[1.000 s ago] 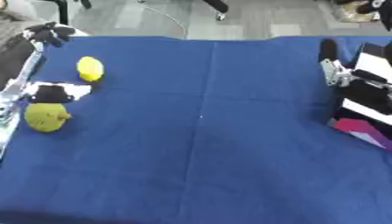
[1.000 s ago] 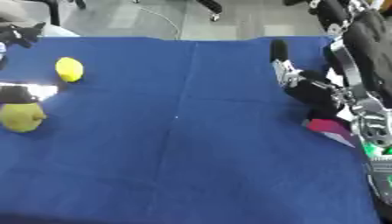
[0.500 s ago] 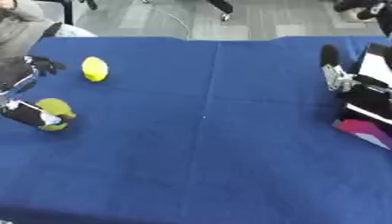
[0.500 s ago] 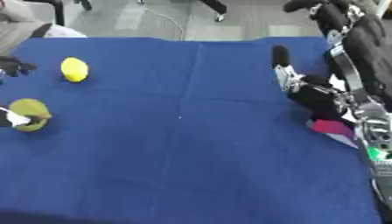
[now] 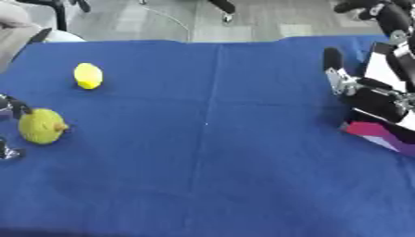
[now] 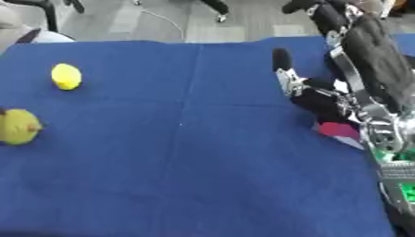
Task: Pick up the objects with one hand, pass them to the other hand, and then place them into the box on the other side of the table.
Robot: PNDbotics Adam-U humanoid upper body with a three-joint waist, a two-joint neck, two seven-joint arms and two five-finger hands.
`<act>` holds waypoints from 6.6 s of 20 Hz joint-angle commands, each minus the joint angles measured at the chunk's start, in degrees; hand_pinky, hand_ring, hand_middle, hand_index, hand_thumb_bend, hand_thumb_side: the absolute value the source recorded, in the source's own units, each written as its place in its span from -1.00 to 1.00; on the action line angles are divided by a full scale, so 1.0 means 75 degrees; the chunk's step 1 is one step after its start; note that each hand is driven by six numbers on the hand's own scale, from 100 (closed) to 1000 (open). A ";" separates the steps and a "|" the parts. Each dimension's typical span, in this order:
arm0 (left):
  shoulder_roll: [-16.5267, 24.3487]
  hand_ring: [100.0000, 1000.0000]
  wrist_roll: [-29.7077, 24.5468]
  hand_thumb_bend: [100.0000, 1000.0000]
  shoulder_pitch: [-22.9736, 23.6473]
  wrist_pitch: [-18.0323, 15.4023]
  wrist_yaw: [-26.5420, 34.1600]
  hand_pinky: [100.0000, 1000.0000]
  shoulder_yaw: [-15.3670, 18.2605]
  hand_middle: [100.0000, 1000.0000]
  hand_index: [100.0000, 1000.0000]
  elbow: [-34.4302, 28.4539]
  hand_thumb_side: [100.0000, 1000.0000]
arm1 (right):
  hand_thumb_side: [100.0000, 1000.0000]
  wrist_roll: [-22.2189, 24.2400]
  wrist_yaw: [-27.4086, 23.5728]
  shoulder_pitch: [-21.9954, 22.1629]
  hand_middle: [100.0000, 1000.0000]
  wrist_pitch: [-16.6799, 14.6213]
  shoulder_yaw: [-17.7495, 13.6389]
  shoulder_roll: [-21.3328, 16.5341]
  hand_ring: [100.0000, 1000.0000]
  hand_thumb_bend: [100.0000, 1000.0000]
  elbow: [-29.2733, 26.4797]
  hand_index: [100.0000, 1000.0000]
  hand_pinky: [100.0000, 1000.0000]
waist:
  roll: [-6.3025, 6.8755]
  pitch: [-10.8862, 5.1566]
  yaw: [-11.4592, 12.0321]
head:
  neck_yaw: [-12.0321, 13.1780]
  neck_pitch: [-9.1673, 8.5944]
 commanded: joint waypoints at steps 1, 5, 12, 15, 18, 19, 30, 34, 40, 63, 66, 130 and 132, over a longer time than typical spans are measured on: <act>0.0264 0.21 0.0406 -0.08 -0.0132 0.0030 -0.0106 0.51 0.0062 0.19 0.62 0.0352 -0.82 | -1.00 0.0024 -0.0004 -0.0092 0.38 -0.0020 -0.0014 -0.0154 0.64 -1.00 -0.0155 0.90 0.36 | 0.0085 -0.0197 -0.0006 | -0.0062 -0.0020; 0.0059 0.25 0.1676 0.02 -0.0403 0.0091 -0.0382 0.53 -0.0026 0.24 0.66 0.0571 -0.76 | -1.00 0.0084 -0.0003 -0.0087 0.38 -0.0071 -0.0005 -0.0154 0.63 -1.00 -0.0155 0.90 0.37 | 0.0065 -0.0204 -0.0029 | -0.0170 -0.0020; -0.0154 0.26 0.2525 0.00 -0.0597 0.0090 -0.0638 0.52 -0.0206 0.26 0.67 0.0835 -0.76 | -1.00 0.0126 -0.0007 -0.0097 0.37 -0.0084 -0.0010 -0.0120 0.63 -1.00 -0.0155 0.90 0.36 | 0.0064 -0.0180 -0.0062 | -0.0175 -0.0020; -0.0318 0.17 0.2148 -0.14 -0.0706 -0.0103 -0.0498 0.49 -0.0351 0.14 0.56 0.1047 -0.86 | -1.00 0.0128 -0.0015 -0.0090 0.36 -0.0087 -0.0015 -0.0100 0.63 -1.00 -0.0155 0.90 0.36 | 0.0052 -0.0171 -0.0091 | -0.0166 -0.0020; -0.0401 0.05 0.2000 -0.53 -0.0770 -0.0147 -0.0360 0.38 -0.0382 0.02 0.43 0.1103 -1.00 | -1.00 0.0123 -0.0022 -0.0083 0.36 -0.0083 -0.0018 -0.0086 0.64 -1.00 -0.0155 0.90 0.36 | 0.0045 -0.0166 -0.0093 | -0.0147 -0.0020; -0.0430 0.00 0.2018 -0.57 -0.0785 -0.0127 -0.0325 0.34 -0.0381 -0.03 0.37 0.1107 -1.00 | -1.00 0.0120 -0.0027 -0.0082 0.36 -0.0083 -0.0019 -0.0082 0.64 -1.00 -0.0155 0.90 0.36 | 0.0044 -0.0164 -0.0091 | -0.0141 -0.0020; -0.0964 -0.49 0.5040 -0.87 -0.0744 0.0400 0.0915 -0.12 -0.0154 -0.54 -0.29 -0.0443 -0.96 | -1.00 0.0129 -0.0048 -0.0039 0.36 -0.0074 -0.0018 -0.0082 0.64 -1.00 -0.0155 0.90 0.35 | -0.0006 -0.0166 -0.0021 | -0.0175 -0.0020; -0.1271 -0.50 0.5197 -0.94 -0.0906 0.0331 0.1835 -0.14 -0.0298 -0.55 -0.31 -0.1570 -0.98 | -1.00 0.0184 -0.0062 -0.0010 0.37 -0.0088 -0.0004 -0.0102 0.64 -1.00 -0.0155 0.90 0.35 | -0.0047 -0.0175 -0.0001 | -0.0233 -0.0020; -0.2345 -0.51 0.4957 -1.00 -0.1860 -0.0024 0.3187 -0.16 -0.0880 -0.56 -0.34 -0.2449 -0.98 | -0.88 0.0327 -0.0176 -0.0052 0.41 -0.0030 0.0037 -0.0162 0.67 -1.00 -0.0155 0.92 0.35 | -0.0155 -0.0175 0.0013 | -0.0278 -0.0020; -0.5090 -0.50 0.3370 -1.00 -0.3514 -0.1522 0.5711 -0.13 -0.2664 -0.55 -0.33 -0.1825 -0.95 | 0.07 0.1551 -0.1131 -0.0544 0.74 0.1593 0.0436 -0.0070 1.00 -1.00 -0.0155 1.00 0.34 | -0.0375 -0.0059 0.0078 | -0.1126 -0.0020; -0.5159 -0.50 0.3310 -1.00 -0.3557 -0.1615 0.5822 -0.13 -0.2798 -0.55 -0.33 -0.1823 -0.95 | 0.13 0.1521 -0.1492 -0.0564 0.71 0.1827 0.0536 -0.0054 1.00 -1.00 -0.0155 1.00 0.28 | -0.0395 -0.0048 0.0095 | -0.1198 -0.0020; -0.5694 0.09 0.1655 0.24 -0.3794 -0.2492 0.4658 0.34 -0.3442 0.14 0.42 -0.1429 -0.03 | -1.00 0.0071 -0.2108 -0.0580 -0.79 0.3085 0.1092 -0.0131 0.25 -1.00 -0.0155 -0.33 -0.66 | -0.0459 0.0119 0.0083 | -0.1522 -0.0020; -0.5720 0.15 0.1714 0.36 -0.3764 -0.2467 0.4405 0.37 -0.3318 0.21 0.48 -0.1293 0.06 | -1.00 -0.0092 -0.2101 -0.0570 -0.79 0.3044 0.1009 -0.0117 0.24 -1.00 -0.0155 -0.33 -0.65 | -0.0458 0.0117 0.0074 | -0.1525 -0.0020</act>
